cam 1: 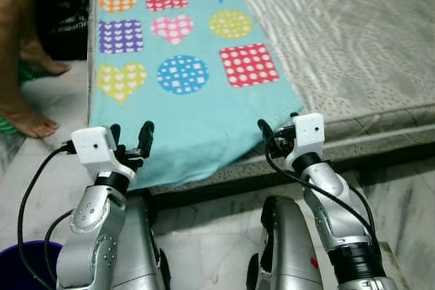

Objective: Clean up the room

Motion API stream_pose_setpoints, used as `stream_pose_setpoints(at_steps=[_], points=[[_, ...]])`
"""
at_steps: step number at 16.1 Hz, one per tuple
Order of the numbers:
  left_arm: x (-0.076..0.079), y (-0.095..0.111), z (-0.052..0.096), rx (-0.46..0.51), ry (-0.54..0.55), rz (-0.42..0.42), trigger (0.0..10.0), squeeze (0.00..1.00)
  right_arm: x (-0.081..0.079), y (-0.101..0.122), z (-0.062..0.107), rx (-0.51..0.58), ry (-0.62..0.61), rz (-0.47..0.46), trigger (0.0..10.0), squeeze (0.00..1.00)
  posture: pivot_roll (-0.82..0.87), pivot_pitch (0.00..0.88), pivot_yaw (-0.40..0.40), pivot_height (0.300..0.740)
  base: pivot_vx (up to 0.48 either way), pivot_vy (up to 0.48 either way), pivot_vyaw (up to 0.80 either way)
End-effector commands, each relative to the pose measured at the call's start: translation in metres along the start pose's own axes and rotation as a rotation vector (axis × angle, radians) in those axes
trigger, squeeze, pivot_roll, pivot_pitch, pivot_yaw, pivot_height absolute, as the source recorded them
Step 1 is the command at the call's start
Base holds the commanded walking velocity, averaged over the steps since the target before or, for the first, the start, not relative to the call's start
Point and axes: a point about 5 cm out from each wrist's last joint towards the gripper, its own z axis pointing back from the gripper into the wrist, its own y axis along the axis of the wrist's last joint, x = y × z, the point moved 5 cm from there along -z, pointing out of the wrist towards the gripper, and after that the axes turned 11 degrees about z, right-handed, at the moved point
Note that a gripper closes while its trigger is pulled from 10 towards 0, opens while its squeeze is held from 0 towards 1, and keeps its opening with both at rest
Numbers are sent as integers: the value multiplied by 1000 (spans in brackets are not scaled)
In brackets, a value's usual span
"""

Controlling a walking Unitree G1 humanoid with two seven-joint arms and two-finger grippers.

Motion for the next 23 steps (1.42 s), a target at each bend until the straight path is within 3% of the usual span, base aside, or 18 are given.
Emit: stream_pose_setpoints(at_steps=[1, 5, 12, 16, 23], points=[[-3, -3, 1, -12, 13, -4, 10000, 0, 3, -3, 2, -7, -10, -2, 10000, 0, -34, 191, -39, 478, 0, 0, 0], [-1, -3, 0, -7, 9, -4, 10000, 0, 2, 1, -2, 4, -6, -5, 10000, 0, -32, 185, -44, 478, 0, 0, 0], [2, -2, 0, 1, -8, 1, 10000, 0, 3, 5, -4, 28, -8, 18, 10000, 0, -34, 188, -49, 478, 284, 0, 0], [2, -2, 0, 1, -6, -1, 10000, 0, 3, 3, -4, 25, -14, 13, 10000, 0, -34, 192, -49, 478, 259, 0, 436], [-1, -5, -1, -10, 16, 6, 10000, 0, 4, 0, -5, 17, -17, 6, 10000, 0, -32, 193, -46, 478, 0, 0, 0]])
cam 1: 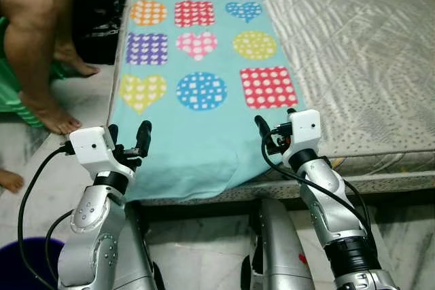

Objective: Clean up the room

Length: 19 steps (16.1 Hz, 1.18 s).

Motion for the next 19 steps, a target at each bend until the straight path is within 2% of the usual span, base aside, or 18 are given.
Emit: stream_pose_setpoints(at_steps=[1, 4, 5, 6, 8, 12, 15, 19], points=[[-1, -4, 1, -17, 6, -3, 10000, 0, 6, -5, 2, -16, -17, -3, 10000, 0, -32, 193, -44, 478, 0, 0, 0], [-1, -5, 1, -22, 7, -2, 10000, 0, 5, -6, 1, -28, -6, 15, 10000, 0, -34, 197, -45, 478, 0, 0, 0], [-1, -6, 0, -26, 8, 0, 10000, 0, 0, -4, -2, -37, 29, 67, 10000, 0, -35, 200, -44, 478, 0, 0, 0], [0, -7, -2, -29, 4, 2, 10000, 0, -13, -1, -6, -54, 86, 134, 10000, 0, -38, 201, -44, 478, 0, 0, 0], [1, -7, -3, -31, 3, 5, 10000, 0, -24, -2, -7, -75, 120, 151, 10000, 0, -40, 205, -46, 478, 0, 0, 0], [4, -6, -6, -28, -3, 8, 10000, 0, -24, -4, -14, -124, 46, 147, 10000, 0, -34, 201, -41, 478, 0, 0, 0], [8, -4, -9, -28, -16, 8, 10000, 0, -28, -18, -22, -241, 2, 143, 10000, 0, -24, 203, -39, 478, 0, 0, 0], [9, -5, -7, -54, -27, 0, 10000, 0, -40, -28, -33, -323, -15, 129, 10000, 0, -12, 196, -37, 478, 0, 0, 0]])
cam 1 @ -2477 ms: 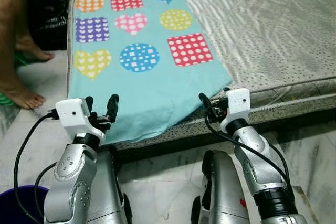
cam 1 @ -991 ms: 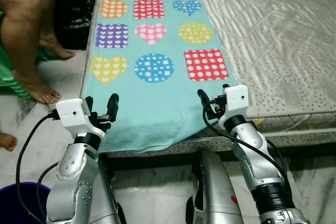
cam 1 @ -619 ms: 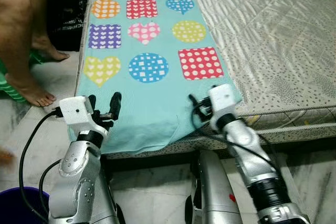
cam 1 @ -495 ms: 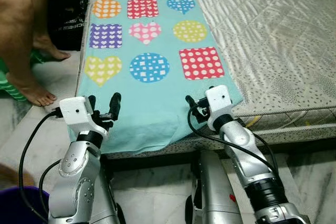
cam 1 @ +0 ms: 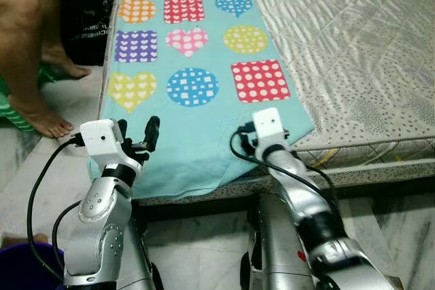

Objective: Clean up the room

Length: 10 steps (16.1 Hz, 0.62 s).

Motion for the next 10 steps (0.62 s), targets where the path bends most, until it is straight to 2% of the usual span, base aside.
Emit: stream_pose_setpoints(at_steps=[1, 3, 4, 5, 10], points=[[-2, -4, 4, -22, 1, -9, 10000, 0, -1, -9, -2, -50, -12, -17, 10000, 0, -12, 196, -37, 478, 0, 0, 0], [-4, -5, 6, -29, 8, -16, 10000, 0, -3, -13, -3, -85, -24, -48, 10000, 0, 2, 186, -36, 478, 0, 0, 0], [-4, -5, 7, -33, 8, -18, 10000, 0, -2, -13, -5, -91, -31, -50, 5529, 0, 3, 187, -36, 478, 0, 0, 0], [-3, -6, 7, -36, 8, -18, 10000, 0, -1, -14, -5, -99, -39, -51, 0, 0, 3, 188, -36, 478, 0, 0, 0], [-4, -7, 7, -40, 10, -22, 10000, 0, 9, -22, -6, -132, -82, -102, 0, 0, 3, 184, -39, 478, 0, 0, 0]])
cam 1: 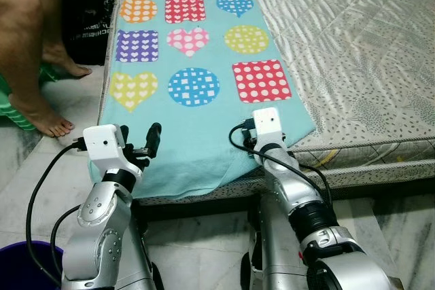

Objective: Clean up the room

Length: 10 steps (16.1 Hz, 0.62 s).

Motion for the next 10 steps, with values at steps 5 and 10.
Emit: stream_pose_setpoints(at_steps=[5, 10], points=[[-3, -1, 3, -9, 8, -13, 10000, 0, 21, -14, 6, -35, -57, -73, 0, 0, -1, 174, -38, 478, 0, 0, 0], [-4, -1, 4, -8, 10, -13, 10000, 0, 33, -29, 17, -57, -80, -130, 0, 0, -8, 174, -36, 478, 0, 0, 0]])
